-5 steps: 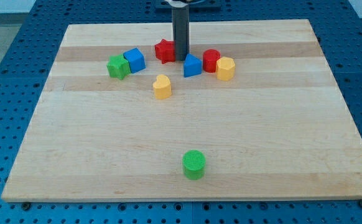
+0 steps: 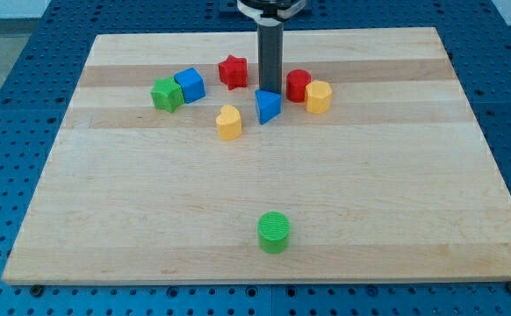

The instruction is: Move the triangle to the right bottom of the heart

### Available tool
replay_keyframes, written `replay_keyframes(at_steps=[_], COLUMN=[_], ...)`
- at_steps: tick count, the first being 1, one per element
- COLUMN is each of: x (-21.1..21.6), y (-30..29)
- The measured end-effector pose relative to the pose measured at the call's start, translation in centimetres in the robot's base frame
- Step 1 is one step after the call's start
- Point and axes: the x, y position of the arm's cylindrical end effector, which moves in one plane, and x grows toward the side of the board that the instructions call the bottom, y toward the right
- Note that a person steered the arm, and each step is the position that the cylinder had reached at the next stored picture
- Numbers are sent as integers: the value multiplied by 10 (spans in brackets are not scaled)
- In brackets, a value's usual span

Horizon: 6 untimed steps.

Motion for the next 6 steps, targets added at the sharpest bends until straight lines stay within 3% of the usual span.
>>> replay_keyframes(at_steps=[4, 6], x=[13, 86], y=[0, 0])
